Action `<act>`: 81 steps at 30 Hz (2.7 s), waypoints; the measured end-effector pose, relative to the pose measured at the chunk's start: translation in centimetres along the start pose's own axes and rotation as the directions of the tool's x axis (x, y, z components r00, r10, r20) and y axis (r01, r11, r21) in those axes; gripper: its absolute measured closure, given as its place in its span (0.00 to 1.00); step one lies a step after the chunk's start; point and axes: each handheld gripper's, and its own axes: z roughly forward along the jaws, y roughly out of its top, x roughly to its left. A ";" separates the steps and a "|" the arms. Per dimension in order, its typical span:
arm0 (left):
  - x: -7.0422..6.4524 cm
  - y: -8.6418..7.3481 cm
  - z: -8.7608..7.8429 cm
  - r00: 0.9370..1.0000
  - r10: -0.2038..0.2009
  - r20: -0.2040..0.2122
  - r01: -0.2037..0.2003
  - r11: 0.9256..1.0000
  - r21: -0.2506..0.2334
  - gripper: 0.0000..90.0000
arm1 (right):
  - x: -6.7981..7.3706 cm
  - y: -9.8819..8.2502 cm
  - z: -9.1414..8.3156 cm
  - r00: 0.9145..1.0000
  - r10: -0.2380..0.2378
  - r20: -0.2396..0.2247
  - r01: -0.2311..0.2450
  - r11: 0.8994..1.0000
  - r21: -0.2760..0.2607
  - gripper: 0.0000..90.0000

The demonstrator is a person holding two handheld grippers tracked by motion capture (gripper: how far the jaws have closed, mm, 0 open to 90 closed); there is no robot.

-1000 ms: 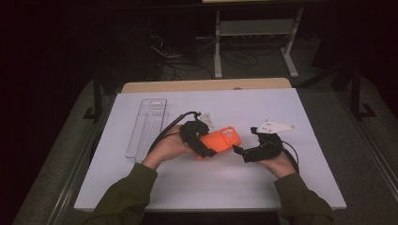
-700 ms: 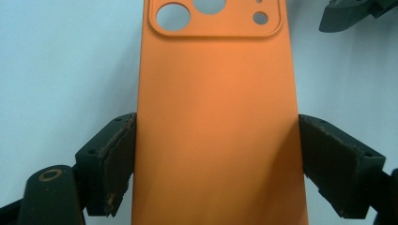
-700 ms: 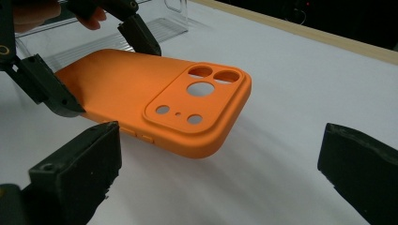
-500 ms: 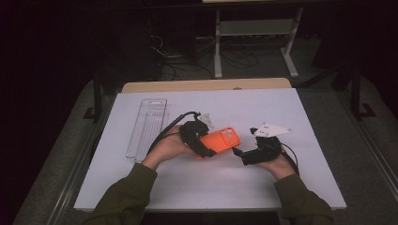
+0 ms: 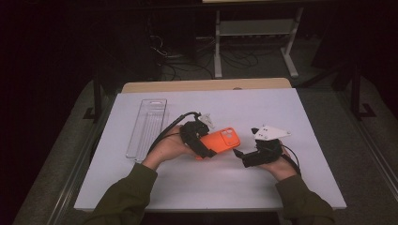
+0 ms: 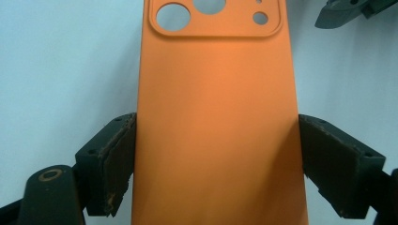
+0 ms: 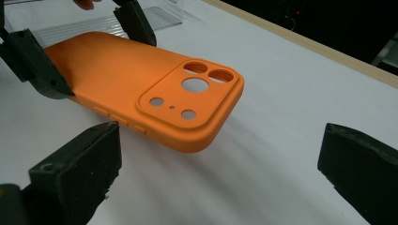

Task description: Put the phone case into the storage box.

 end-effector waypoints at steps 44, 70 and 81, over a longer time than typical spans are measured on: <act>0.1 -0.1 -0.3 1.000 -0.009 0.000 0.009 1.000 -0.005 0.18 | 2.2 -0.2 0.7 0.927 -0.338 0.159 0.329 0.941 0.080 0.00; 0.1 -0.2 -0.4 1.000 -0.024 -0.002 0.024 1.000 -0.001 0.18 | 3.5 -0.4 1.0 0.809 -0.538 0.238 0.514 0.843 0.158 0.00; 0.1 -0.1 -0.4 1.000 -0.014 -0.005 0.014 1.000 0.004 0.18 | 4.2 -0.5 1.2 0.759 -0.598 0.257 0.571 0.801 0.178 0.00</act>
